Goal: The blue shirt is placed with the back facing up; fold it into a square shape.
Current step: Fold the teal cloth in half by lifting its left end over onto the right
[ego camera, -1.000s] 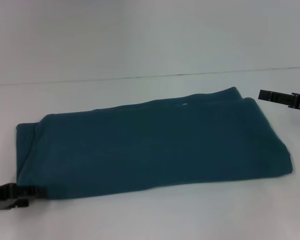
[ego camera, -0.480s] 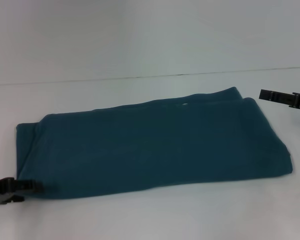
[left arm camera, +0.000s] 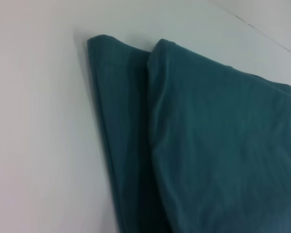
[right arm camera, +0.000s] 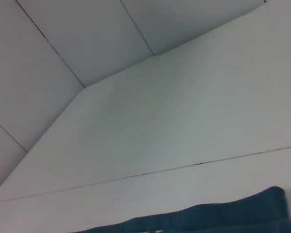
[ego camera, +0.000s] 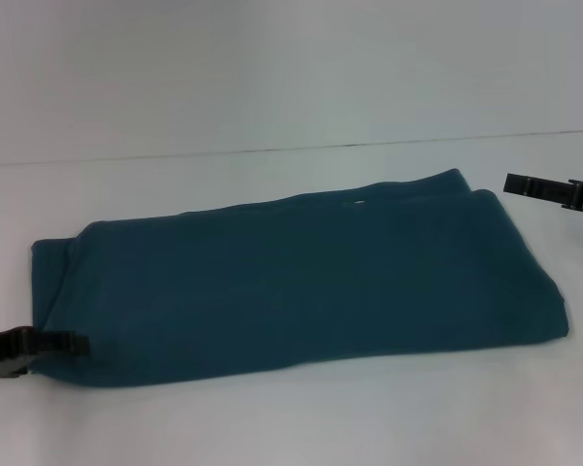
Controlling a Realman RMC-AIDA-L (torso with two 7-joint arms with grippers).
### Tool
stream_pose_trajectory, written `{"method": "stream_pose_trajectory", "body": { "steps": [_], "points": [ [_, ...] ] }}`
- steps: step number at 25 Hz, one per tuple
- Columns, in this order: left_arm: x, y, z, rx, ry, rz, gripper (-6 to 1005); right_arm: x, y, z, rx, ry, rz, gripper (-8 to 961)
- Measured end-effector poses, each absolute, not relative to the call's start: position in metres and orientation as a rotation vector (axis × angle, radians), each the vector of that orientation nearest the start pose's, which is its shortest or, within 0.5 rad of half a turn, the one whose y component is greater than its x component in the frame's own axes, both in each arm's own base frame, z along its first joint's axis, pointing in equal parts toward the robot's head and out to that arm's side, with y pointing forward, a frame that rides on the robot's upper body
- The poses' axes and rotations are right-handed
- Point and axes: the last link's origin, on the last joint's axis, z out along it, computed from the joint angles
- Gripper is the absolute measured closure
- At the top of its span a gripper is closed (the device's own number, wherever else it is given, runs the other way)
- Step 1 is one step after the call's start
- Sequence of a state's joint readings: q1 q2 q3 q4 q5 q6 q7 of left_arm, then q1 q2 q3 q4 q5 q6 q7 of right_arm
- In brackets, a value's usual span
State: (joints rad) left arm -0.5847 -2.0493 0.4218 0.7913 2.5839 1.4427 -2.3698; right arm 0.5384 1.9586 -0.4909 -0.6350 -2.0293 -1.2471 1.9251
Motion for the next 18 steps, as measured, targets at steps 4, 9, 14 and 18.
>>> {"method": "stream_pose_trajectory", "body": {
  "steps": [4,9,14,18],
  "points": [
    [-0.3311,0.3403,0.0431,-2.053,-1.849,-0.275,315,0.3263,0.3773,0.0831,-2.050,1.327,0.712,168],
    [-0.3287,0.3421,0.0429,-2.064,-1.841,-0.276,318,0.3265,0.3774,0.0828,-2.047,1.327,0.712,168],
    [-0.3266,0.3437,0.0426,-2.078,-1.828,-0.273,321,0.3264,0.3774,0.0826,-2.047,1.328,0.712,168],
    [-0.3267,0.3449,0.0423,-2.085,-1.809,-0.251,324,0.3264,0.3774,0.0825,-2.047,1.328,0.712,169]
  ]
}}
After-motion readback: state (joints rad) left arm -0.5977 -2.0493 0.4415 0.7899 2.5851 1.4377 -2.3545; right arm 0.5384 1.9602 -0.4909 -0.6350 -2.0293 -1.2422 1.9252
